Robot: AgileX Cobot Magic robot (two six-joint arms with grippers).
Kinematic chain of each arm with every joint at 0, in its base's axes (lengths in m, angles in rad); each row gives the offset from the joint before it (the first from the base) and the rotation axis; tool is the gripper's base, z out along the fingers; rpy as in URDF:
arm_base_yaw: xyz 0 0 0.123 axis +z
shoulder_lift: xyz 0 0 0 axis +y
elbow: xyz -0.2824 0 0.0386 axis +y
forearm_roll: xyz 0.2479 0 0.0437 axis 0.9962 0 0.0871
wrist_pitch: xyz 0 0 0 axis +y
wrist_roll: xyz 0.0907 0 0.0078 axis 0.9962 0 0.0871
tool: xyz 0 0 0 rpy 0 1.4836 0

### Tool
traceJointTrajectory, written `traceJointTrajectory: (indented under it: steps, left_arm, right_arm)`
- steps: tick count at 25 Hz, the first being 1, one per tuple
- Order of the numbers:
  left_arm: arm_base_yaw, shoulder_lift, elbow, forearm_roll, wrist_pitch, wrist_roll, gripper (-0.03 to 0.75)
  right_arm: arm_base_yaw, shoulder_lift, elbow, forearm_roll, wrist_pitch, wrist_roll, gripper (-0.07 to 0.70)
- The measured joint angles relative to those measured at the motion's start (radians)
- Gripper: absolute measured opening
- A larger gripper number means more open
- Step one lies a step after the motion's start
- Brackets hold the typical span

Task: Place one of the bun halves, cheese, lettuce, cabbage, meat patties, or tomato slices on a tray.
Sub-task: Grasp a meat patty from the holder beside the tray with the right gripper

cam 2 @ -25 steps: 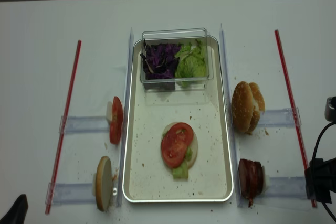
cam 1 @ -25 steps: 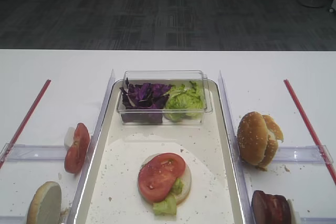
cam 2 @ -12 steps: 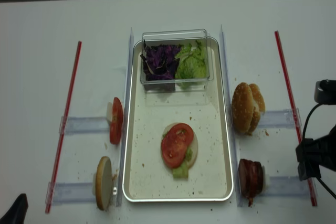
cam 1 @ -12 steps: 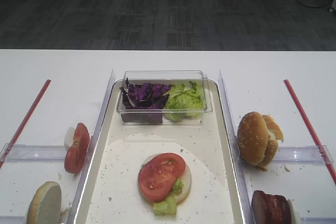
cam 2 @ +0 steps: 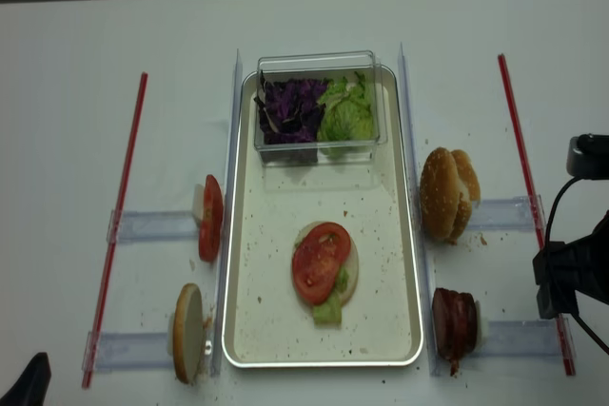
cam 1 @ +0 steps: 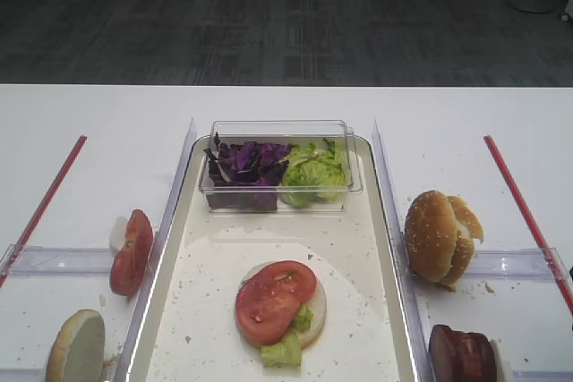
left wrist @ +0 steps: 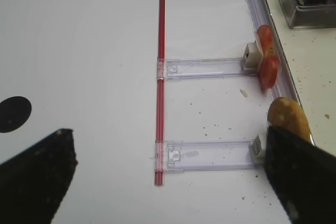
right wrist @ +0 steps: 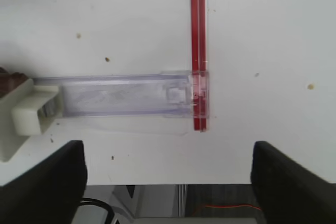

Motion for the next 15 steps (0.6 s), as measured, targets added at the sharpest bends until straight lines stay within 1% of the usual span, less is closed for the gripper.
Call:
traceJointTrajectory:
  steps: [5,8,11,15]
  left_arm:
    - [0.000,0.000,0.000,0.000,0.000,0.000,0.671]
    - [0.000,0.000,0.000,0.000,0.000,0.000,0.671]
    - [0.000,0.000,0.000,0.000,0.000,0.000,0.671]
    - [0.000,0.000,0.000,0.000,0.000,0.000,0.671]
  right_arm:
    - [0.000,0.000,-0.034,0.093,0.010,-0.026,0.638]
    - [0.023,0.000,-0.041,0.108,0.014,-0.030,0.639]
    - [0.108,0.000,-0.041,0.108,0.013,0.015,0.635]
    - [0.254,0.000,-0.041,0.108,-0.035,0.106,0.635]
